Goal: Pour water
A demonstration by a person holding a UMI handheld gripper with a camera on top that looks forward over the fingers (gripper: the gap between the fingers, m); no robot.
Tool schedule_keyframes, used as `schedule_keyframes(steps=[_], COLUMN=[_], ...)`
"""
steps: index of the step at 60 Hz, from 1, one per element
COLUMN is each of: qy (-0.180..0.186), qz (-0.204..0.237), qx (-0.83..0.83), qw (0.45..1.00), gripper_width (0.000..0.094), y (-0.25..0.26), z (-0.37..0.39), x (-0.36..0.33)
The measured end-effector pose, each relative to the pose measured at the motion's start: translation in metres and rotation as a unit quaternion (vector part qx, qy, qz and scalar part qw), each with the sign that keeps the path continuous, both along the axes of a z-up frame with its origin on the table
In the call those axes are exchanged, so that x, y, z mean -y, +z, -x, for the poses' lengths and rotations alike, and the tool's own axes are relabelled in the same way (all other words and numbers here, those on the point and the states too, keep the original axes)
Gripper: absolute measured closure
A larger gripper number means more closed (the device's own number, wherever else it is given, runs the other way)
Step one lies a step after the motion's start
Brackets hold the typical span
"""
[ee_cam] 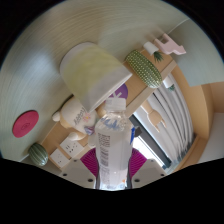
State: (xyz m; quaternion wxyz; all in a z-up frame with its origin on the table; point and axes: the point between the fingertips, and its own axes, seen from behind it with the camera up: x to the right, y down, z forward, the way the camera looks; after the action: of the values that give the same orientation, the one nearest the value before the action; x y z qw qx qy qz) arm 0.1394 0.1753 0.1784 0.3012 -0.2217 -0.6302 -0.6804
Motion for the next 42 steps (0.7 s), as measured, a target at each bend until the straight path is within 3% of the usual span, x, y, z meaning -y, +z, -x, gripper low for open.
schedule_keyframes(steps=[7,13,19,31,36,42], qy=[0.001,-0.013,-0.012,-0.011,-0.028,-0.048], qz=[-0.004,0.005,0.019,0.056,0.058,0.062], qx=[-0.154,-0.363,-0.569,-0.841,-0.883,-0.904], qw=[0.988,0.932,0.822,0.538,0.465,0.420], gripper_width=[0.0582,0.0583,0.0581,0.0569,0.0570,0.0568], y=[0.021,0.038,0.050,0.039,0.012,-0.023], z=[-0.006,-0.023,-0.037,-0.065,-0.080,-0.095], x=[0.007,0.015,0.024,0.026,0.020,0.016])
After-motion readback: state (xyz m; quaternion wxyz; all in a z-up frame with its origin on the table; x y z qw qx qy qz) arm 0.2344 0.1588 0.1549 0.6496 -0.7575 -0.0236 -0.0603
